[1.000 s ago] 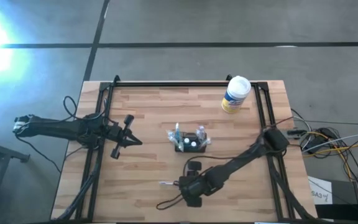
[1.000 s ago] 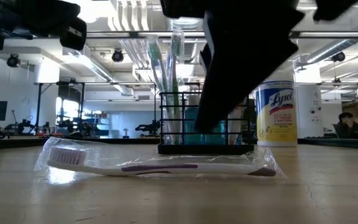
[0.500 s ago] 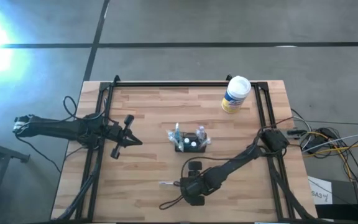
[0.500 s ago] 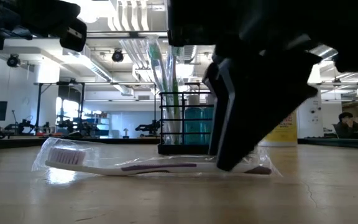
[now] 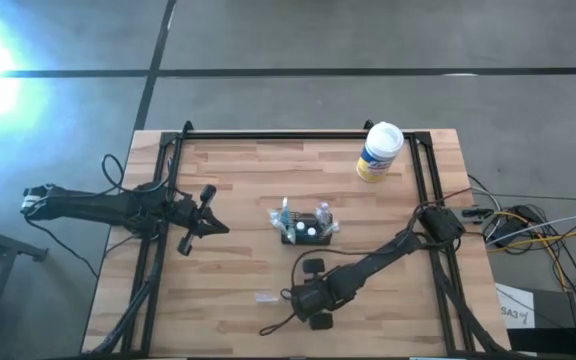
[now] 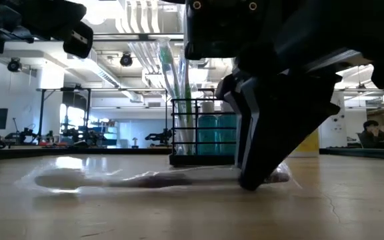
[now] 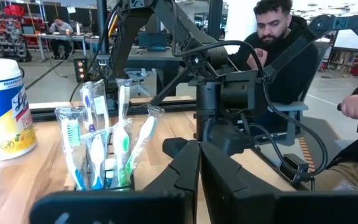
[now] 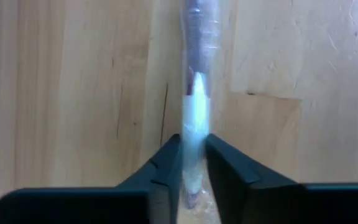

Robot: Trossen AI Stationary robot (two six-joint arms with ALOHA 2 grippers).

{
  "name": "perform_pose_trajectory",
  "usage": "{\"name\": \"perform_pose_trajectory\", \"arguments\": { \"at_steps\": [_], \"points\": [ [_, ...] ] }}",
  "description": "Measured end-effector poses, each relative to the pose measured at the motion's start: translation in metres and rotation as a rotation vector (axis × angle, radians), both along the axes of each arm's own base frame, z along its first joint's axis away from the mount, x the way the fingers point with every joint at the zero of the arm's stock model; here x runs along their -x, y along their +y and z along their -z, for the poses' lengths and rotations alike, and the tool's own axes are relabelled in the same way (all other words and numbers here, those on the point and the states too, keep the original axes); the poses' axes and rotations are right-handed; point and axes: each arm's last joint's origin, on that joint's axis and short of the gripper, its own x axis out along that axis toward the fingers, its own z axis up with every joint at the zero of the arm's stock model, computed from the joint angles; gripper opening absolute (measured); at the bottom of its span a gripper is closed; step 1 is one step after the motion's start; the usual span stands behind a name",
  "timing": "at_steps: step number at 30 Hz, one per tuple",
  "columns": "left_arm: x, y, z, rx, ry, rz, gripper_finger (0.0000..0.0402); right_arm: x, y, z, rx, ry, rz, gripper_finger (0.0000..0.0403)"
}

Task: Pick & Place toothbrushing station
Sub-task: Put the purple toothbrush into the black mesh organizer

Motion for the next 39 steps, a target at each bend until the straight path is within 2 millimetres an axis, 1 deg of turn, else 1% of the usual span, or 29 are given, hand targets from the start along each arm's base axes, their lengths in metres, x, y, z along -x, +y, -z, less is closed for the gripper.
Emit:
{"name": "perform_pose_trajectory", "arguments": {
  "at_steps": [2,4,7,9,14,17,20,22,24,26,28,31,34,36,39],
  "points": [
    [0.0,0.0,0.0,0.0,0.0,0.0,0.002,-0.001,-0.001,-0.002,0.006,-0.001,-0.017,0.0037],
    [0.0,0.0,0.0,0.0,0.003,0.0,0.0021,-0.002,-0.001,-0.004,0.017,-0.003,-0.032,0.0021],
    [0.0,0.0,0.002,0.003,0.02,0.0,0.002,-0.004,-0.002,-0.013,0.044,-0.037,-0.04,0.0022],
    [0.0,0.0,0.003,0.019,0.034,0.0,0.0019,-0.004,-0.004,-0.027,0.055,-0.074,-0.047,0.0023],
    [0.0,0.0,0.002,0.03,0.035,0.0,0.0021,0.004,-0.009,-0.073,0.09,-0.202,-0.037,0.0023],
    [0.0,0.0,0.002,0.028,0.027,-0.001,0.002,0.018,-0.01,-0.112,0.135,-0.327,-0.001,0.0023],
    [0.0,0.001,0.0,0.032,0.014,-0.02,0.0018,0.036,-0.012,-0.15,0.209,-0.472,0.055,0.0023],
    [-0.002,0.001,0.0,0.041,0.006,-0.031,0.0019,0.045,-0.017,-0.167,0.246,-0.547,0.092,0.0023],
    [-0.004,0.0,-0.002,0.056,-0.01,-0.029,0.0021,0.052,-0.023,-0.178,0.263,-0.628,0.106,0.0023],
    [-0.008,-0.001,-0.004,0.057,-0.035,-0.019,0.0024,0.056,-0.028,-0.183,0.261,-0.714,0.079,0.0023],
    [-0.012,-0.004,-0.005,0.05,-0.068,0.006,0.003,0.06,-0.035,-0.181,0.252,-0.8,0.052,0.0023],
    [-0.02,-0.011,-0.007,0.002,-0.132,0.048,0.0046,0.067,-0.047,-0.172,0.164,-0.948,0.009,0.0023],
    [-0.028,-0.017,-0.009,-0.026,-0.202,0.061,0.0069,0.07,-0.062,-0.158,0.09,-1.1,0.024,0.0023],
    [-0.035,-0.019,-0.011,-0.025,-0.237,0.035,0.0087,0.071,-0.071,-0.147,0.086,-1.144,0.029,0.0023],
    [-0.048,-0.02,-0.018,-0.031,-0.252,0.0,0.0113,0.07,-0.082,-0.138,0.099,-1.168,0.057,0.0023]
  ]
}}
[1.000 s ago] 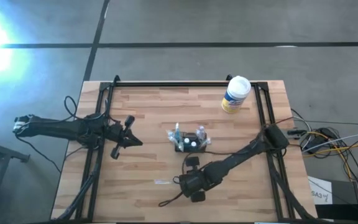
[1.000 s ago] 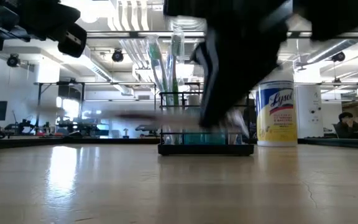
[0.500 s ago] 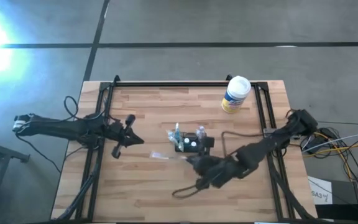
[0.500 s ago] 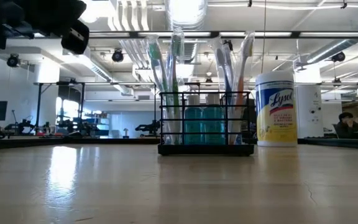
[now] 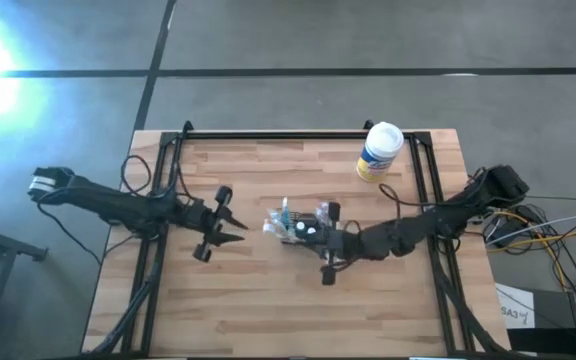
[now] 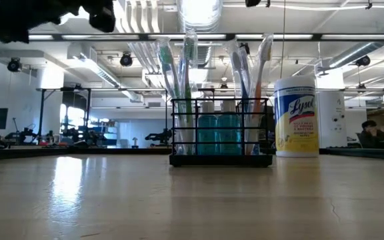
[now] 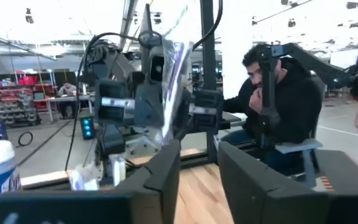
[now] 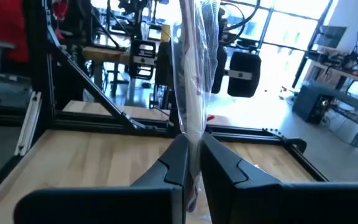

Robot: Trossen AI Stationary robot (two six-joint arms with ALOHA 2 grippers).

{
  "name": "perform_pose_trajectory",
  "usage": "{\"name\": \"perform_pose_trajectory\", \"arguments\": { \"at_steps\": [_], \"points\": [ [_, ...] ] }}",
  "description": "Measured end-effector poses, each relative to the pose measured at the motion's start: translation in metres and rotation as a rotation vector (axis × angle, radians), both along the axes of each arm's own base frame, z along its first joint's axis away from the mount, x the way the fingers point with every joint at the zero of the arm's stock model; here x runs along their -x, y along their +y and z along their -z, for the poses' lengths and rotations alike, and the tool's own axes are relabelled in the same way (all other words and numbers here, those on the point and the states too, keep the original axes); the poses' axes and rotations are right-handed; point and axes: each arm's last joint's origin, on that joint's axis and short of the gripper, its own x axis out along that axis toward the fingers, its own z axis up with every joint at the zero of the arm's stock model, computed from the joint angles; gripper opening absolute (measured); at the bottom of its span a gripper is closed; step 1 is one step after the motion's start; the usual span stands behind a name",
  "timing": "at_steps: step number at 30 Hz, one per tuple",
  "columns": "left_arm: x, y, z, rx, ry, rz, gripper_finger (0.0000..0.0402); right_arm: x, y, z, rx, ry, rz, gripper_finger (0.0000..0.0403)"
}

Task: Pick & Place toothbrushing station
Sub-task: Put the purple toothbrush into the black mesh organizer

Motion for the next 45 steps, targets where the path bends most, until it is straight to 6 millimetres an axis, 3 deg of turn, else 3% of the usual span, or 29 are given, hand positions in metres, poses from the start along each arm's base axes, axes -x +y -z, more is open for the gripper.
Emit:
{"name": "perform_pose_trajectory", "arguments": {
  "at_steps": [7,15,29,34,45],
  "points": [
    [-0.033,-0.005,-0.019,-0.02,0.009,-0.007,0.0156,-0.008,-0.014,0.008,0.004,0.012,0.047,0.0023],
    [-0.059,-0.008,-0.04,-0.072,-0.044,-0.041,0.0156,-0.024,-0.012,0.007,0.072,-0.015,0.079,0.0023],
    [-0.07,-0.011,-0.04,-0.079,-0.029,0.015,0.0158,-0.045,-0.016,0.018,0.142,-0.072,0.102,0.0023],
    [-0.07,-0.01,-0.041,-0.072,-0.032,-0.012,0.0131,-0.049,-0.018,0.016,0.136,-0.08,0.105,0.0023],
    [-0.07,-0.009,-0.041,-0.106,-0.034,-0.034,0.0014,-0.052,-0.021,0.016,0.104,-0.085,0.023,0.0023]
  ]
}}
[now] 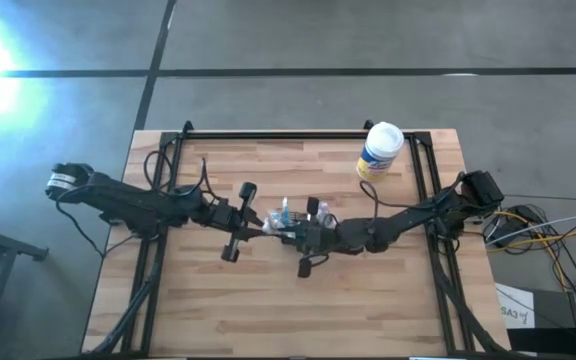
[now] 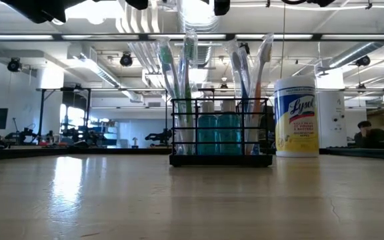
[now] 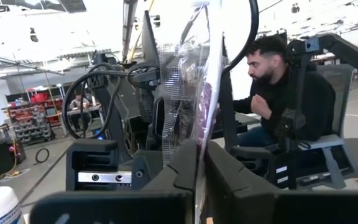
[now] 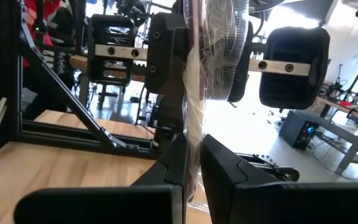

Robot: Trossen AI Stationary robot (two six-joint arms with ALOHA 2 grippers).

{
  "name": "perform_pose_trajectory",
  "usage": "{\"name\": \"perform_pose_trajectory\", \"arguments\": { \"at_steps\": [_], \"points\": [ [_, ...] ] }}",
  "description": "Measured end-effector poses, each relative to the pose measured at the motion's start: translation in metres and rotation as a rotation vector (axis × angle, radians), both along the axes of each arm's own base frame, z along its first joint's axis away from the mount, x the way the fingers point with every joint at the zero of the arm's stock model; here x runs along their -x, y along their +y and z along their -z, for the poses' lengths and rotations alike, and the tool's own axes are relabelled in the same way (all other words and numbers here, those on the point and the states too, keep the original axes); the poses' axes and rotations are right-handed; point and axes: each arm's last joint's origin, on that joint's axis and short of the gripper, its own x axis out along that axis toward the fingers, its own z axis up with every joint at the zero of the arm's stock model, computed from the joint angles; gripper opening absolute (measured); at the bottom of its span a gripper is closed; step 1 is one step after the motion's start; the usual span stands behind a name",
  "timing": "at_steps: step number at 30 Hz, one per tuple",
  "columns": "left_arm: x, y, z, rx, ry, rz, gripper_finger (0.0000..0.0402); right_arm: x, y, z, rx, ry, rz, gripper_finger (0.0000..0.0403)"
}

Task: Pick & Place toothbrushing station
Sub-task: Put the purple toothbrush into the black mesh organizer

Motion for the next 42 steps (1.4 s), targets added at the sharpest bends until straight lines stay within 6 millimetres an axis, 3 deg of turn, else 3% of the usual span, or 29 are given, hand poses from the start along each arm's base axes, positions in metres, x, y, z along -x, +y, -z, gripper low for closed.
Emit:
{"name": "perform_pose_trajectory", "arguments": {
  "at_steps": [6,15,20,26,35,42],
  "points": [
    [0.002,0.0,-0.001,-0.01,0.01,-0.023,0.0019,0.0,0.001,0.0,-0.011,0.0,-0.027,0.0038],
    [0.021,0.004,-0.013,-0.039,0.015,-0.046,0.0014,0.007,0.0,-0.01,-0.066,0.013,-0.035,0.0128],
    [0.026,0.005,-0.011,-0.05,0.077,-0.069,0.0014,0.014,0.004,-0.027,-0.09,-0.079,-0.035,0.016],
    [0.022,0.006,-0.006,-0.067,0.104,-0.116,0.0014,0.016,0.001,-0.042,-0.104,-0.22,-0.023,0.0168],
    [0.021,0.007,-0.004,-0.063,0.12,-0.155,0.0014,-0.001,-0.003,-0.056,-0.079,-0.067,-0.02,0.0169],
    [0.021,0.007,-0.004,-0.061,0.122,-0.163,0.0014,-0.005,0.0,-0.073,-0.079,-0.077,-0.082,0.0169]
  ]
}}
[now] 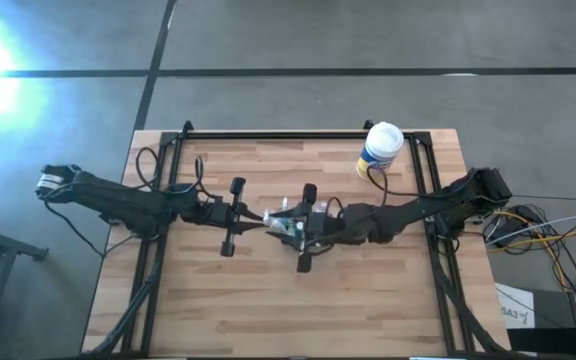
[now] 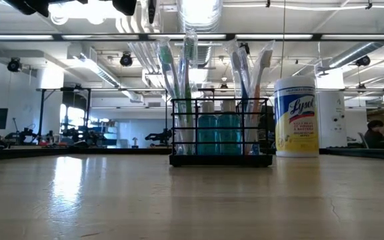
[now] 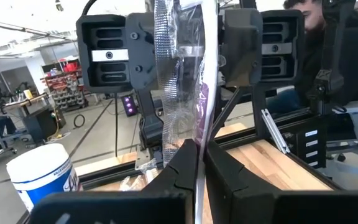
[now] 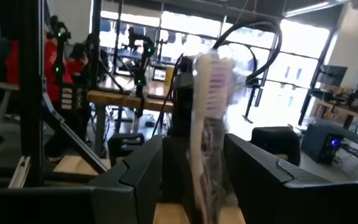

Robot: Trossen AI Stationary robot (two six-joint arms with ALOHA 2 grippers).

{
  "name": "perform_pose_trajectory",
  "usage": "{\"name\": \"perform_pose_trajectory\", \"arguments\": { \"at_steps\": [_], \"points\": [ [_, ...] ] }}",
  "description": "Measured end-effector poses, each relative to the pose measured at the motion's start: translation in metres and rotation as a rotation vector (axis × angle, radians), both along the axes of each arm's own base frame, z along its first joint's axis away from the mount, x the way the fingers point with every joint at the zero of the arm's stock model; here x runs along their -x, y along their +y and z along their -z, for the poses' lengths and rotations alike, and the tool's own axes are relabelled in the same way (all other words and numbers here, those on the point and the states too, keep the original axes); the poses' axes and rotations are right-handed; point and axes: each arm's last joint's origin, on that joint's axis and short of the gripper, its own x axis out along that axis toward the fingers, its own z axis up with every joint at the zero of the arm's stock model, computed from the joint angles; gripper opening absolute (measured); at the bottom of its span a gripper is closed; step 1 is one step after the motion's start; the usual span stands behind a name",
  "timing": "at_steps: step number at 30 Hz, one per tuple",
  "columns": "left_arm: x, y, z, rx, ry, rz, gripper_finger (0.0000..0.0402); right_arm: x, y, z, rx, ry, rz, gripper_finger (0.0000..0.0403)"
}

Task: Pick & Place toothbrushing station
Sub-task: Put the purple toothbrush into the black mesh organizer

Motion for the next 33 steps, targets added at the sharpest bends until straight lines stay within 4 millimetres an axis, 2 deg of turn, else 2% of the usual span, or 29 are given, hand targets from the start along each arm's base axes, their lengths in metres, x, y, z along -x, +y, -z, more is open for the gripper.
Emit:
{"name": "perform_pose_trajectory", "arguments": {
  "at_steps": [8,15,26,33],
  "points": [
    [0.0,0.0,0.0,0.0,0.003,0.0,0.0014,-0.003,-0.009,0.004,-0.049,0.03,0.015,0.0167],
    [0.0,0.001,0.0,0.001,0.003,-0.02,0.0014,-0.003,-0.011,0.005,-0.068,0.031,0.014,0.0147],
    [0.0,0.001,0.0,-0.001,-0.001,-0.03,0.0014,-0.007,-0.015,0.01,-0.066,0.045,-0.006,0.0094],
    [0.0,0.002,0.001,0.002,0.011,-0.032,0.0014,-0.01,-0.018,0.015,-0.029,0.058,0.005,0.0025]
  ]
}}
